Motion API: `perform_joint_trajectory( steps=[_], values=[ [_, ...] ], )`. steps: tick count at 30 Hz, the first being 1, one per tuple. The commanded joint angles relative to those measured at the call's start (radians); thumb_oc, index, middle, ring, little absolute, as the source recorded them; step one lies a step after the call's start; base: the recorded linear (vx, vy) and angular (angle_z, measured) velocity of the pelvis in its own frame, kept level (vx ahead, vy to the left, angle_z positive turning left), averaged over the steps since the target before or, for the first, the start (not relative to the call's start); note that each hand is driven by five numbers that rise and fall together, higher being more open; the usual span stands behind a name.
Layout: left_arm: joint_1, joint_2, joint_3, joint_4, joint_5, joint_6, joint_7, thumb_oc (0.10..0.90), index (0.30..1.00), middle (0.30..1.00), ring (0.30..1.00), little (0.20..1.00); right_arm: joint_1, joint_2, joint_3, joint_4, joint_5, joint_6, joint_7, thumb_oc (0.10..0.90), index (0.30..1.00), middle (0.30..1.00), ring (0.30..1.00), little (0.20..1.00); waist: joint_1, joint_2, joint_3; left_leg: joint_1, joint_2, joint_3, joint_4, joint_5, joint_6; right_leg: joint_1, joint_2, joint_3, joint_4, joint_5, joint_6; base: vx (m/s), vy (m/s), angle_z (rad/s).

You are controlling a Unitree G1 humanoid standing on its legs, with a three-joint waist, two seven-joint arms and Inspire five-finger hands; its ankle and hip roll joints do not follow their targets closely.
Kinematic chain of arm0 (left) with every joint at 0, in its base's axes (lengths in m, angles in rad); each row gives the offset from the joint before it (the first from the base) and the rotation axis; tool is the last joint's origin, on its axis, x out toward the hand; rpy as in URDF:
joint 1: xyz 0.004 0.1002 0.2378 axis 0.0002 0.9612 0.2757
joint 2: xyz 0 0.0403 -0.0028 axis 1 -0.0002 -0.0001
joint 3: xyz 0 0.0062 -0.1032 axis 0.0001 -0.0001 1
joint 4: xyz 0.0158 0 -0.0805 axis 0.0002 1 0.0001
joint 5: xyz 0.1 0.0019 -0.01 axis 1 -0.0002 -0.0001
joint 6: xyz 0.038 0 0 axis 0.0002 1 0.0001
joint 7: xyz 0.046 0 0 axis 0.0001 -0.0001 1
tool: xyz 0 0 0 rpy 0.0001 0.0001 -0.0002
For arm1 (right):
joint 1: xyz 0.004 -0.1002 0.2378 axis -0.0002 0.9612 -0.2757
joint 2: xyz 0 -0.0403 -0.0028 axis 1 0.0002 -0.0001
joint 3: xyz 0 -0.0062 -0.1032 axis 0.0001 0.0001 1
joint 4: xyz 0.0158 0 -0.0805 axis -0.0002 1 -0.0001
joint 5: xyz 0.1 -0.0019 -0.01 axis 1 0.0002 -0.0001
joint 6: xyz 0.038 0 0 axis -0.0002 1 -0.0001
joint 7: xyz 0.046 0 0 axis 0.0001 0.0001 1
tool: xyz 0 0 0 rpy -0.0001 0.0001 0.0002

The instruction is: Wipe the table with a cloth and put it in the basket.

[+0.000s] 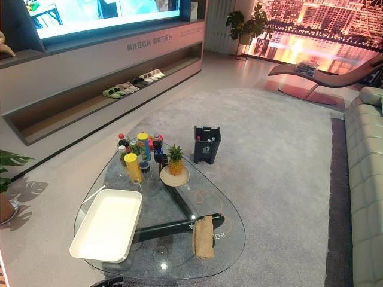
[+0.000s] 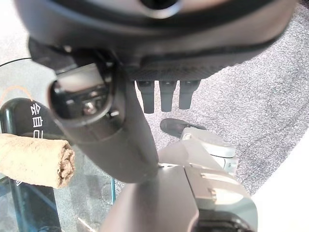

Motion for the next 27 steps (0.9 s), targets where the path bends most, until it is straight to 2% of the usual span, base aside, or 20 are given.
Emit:
perform_joint_trajectory(
  steps=[1, 27],
  values=[
    [-0.081, -0.030, -0.030, 0.060, 0.017, -0.019, -0.016, 0.800, 0.900, 0.900, 0.900, 0.900, -0.074, 0.031, 0.052, 0.041, -0.006, 0.007, 0.050, 0.800, 0.900, 0.900, 0.900, 0.900, 0.013, 0.027, 0.051, -0.009, 0.000, -0.069, 0.007, -0.030, 0.028, 0.008, -0.014, -0.009, 0.050, -0.012, 0.010, 0.00, 0.000, 0.00],
    [-0.082, -0.028, -0.025, 0.060, 0.014, -0.023, -0.014, 0.800, 0.900, 0.900, 0.900, 0.900, -0.074, 0.030, 0.051, 0.041, -0.005, 0.002, 0.055, 0.800, 0.900, 0.900, 0.900, 0.900, 0.014, 0.024, 0.049, -0.006, 0.001, -0.068, 0.007, -0.029, 0.027, 0.010, -0.014, -0.009, 0.053, -0.014, 0.011, 0.00, 0.000, 0.00]
  ],
)
